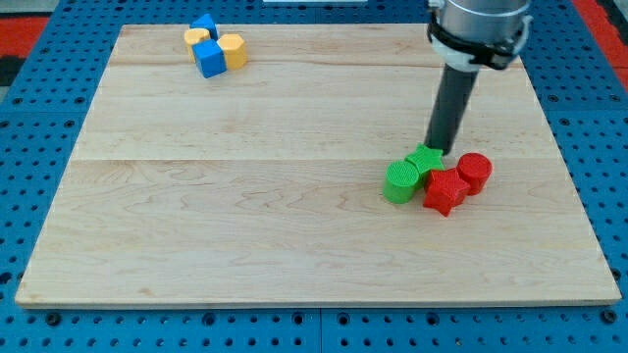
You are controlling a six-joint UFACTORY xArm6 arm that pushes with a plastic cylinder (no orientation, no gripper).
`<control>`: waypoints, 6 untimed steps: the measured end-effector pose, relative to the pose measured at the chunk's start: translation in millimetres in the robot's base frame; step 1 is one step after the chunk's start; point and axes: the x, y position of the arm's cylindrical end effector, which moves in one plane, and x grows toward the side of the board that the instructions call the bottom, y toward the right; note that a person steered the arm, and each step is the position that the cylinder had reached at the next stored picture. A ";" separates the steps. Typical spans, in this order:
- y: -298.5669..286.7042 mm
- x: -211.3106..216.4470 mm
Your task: Slide the green circle slightly right
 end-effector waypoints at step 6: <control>-121.8 12.0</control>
